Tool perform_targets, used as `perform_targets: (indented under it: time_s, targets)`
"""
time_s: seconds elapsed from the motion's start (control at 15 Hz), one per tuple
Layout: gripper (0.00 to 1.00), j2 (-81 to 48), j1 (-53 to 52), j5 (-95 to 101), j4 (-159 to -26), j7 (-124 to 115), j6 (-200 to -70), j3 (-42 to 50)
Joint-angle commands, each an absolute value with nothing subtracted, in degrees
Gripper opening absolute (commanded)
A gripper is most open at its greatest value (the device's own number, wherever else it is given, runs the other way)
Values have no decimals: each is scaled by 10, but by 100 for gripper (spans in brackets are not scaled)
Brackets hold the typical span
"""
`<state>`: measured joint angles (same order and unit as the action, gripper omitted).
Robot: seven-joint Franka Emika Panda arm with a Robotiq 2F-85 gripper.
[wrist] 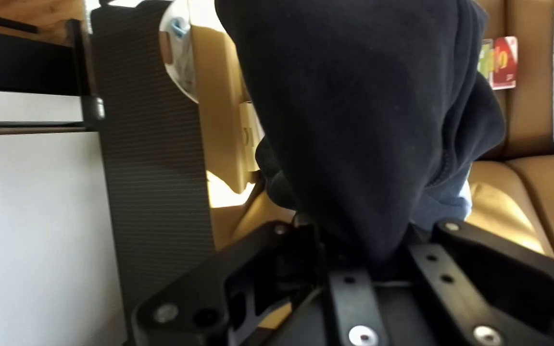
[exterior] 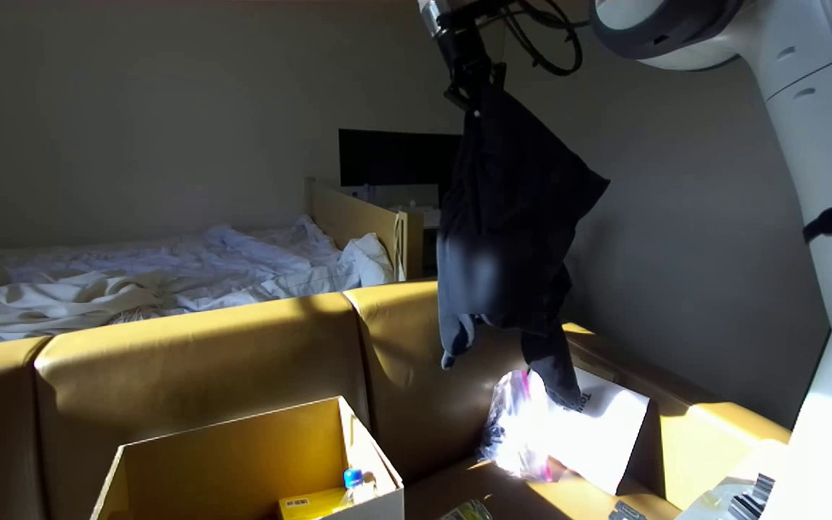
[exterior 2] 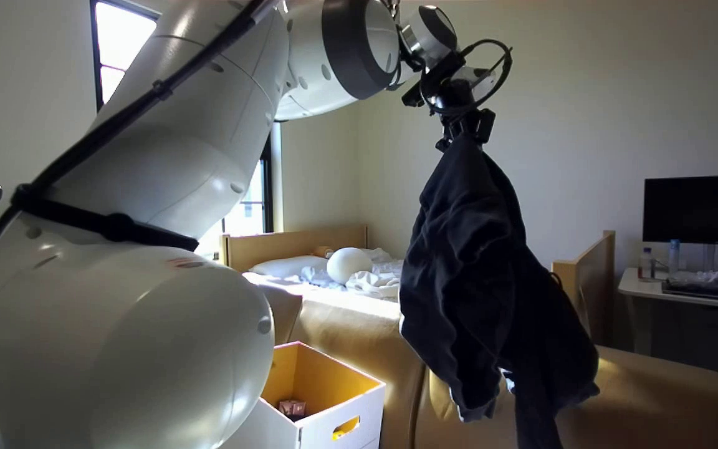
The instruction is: Remove the clothing from the box and put it on the couch
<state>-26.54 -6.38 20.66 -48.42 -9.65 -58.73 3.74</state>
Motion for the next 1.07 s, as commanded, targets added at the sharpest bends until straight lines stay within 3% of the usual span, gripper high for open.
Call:
perform_targets:
  time_s: [0.0,0.33,0.4,0.73,0.8,1.0]
  targets:
    - [4,-213,-46,136,-590,-91,-645,15]
    - [4,-185,-70,165,-649,-90,-699,13]
    - [10,-238,-61,147,-598,-96,-673,18]
    - [10,-214,-72,151,-619,-96,-682,15]
    - [3,-214,-72,151,-620,-96,-682,16]
    - [4,-223,-59,151,-652,-110,-746,24]
